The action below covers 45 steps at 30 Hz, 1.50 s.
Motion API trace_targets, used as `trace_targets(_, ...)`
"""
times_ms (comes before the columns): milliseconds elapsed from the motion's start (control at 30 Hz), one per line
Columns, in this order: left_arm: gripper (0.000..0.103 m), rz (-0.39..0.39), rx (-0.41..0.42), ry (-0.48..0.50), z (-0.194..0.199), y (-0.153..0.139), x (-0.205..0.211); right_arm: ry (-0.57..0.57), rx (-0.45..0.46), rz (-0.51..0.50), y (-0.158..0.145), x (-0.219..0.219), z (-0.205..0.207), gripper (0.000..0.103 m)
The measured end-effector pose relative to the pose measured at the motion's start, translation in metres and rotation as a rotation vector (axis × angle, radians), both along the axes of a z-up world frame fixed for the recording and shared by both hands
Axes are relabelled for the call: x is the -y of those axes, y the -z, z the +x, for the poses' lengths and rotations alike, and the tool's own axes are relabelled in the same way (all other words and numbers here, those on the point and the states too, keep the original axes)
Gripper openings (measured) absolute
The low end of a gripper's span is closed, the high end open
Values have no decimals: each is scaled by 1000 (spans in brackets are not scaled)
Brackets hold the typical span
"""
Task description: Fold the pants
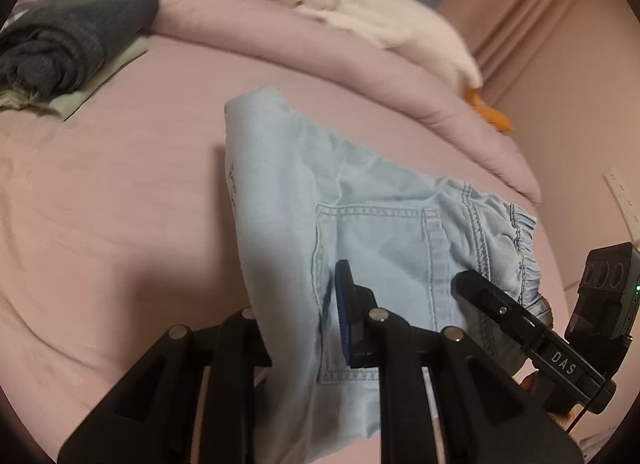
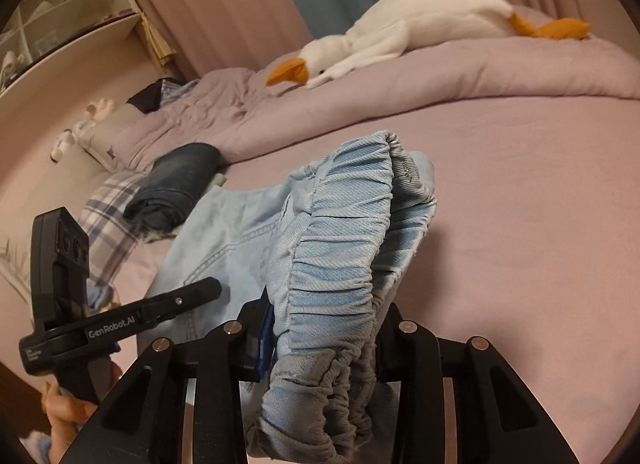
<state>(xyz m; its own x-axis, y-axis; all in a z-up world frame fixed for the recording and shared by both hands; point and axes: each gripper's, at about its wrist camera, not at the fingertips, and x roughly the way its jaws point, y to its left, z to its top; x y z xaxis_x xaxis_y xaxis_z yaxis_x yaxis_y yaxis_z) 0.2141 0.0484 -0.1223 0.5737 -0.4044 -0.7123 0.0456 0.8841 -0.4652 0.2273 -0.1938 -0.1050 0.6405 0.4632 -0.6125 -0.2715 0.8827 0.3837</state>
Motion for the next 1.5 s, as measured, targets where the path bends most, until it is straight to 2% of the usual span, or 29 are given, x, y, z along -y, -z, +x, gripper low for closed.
trace_targets(67,20,13,-38,-17,8,12,-9,-14,-45,15,13,-8,12,39)
trace_targets(100,28,29,-61,-26,8,19,-14,-21,-78,17,22,-11,18,40)
trace_targets(133,42,42,-82,-38,9,26,-18,-19,-121,11,31,-13,25,41)
trace_targets(200,54,27,-98,-42,6,34,-27,7,-180,-9,45,-8,32,52)
trace_targets(233,55,18,-93,-42,2,34,-30,1,-206,23,50,-3,33,52)
trace_targets(333,63,59,-76,-50,-13,28,-40,1,-224,91,45,17,24,53)
trace_targets(400,65,87,-42,-59,-32,21,-45,12,-206,76,36,23,11,53)
trace_targets(467,72,120,-27,-64,-44,23,-46,14,-153,43,26,28,-8,54)
trace_targets(500,76,151,-32,-64,-46,28,-44,6,-134,15,24,27,-18,58)
trace_targets(533,77,182,-45,-55,-47,36,-40,3,-138,-42,28,22,-22,61)
trace_targets(600,77,230,-20,-55,-50,40,-33,8,-160,-145,44,11,-17,61)
trace_targets(667,77,256,-24,-69,-54,33,-29,24,-164,-163,53,6,-17,62)
trace_targets(767,77,260,-9,-89,-64,14,-28,57,-165,-202,42,-2,-22,62)
trace_targets(867,90,284,-23,-124,-73,0,-30,62,-115,-228,25,-7,-42,62)
trace_targets(900,95,286,-30,-148,-77,-5,-33,67,-96,-235,19,-6,-49,63)
trace_targets(967,100,293,-24,-191,-87,-18,-37,65,-74,-224,9,-4,-61,72)
trace_targets(1033,102,303,-14,-210,-99,-32,-37,61,-58,-215,-2,-2,-77,89)
trace_targets(1200,102,312,-24,-201,-129,-61,-29,29,-25,-230,-23,-14,-98,90)
trace_targets(1333,102,288,1,-152,-160,-80,-20,-9,-2,-252,-40,-22,-123,92)
trace_targets(1500,102,339,34,-131,-189,-92,-6,-43,15,-217,-54,-24,-144,96)
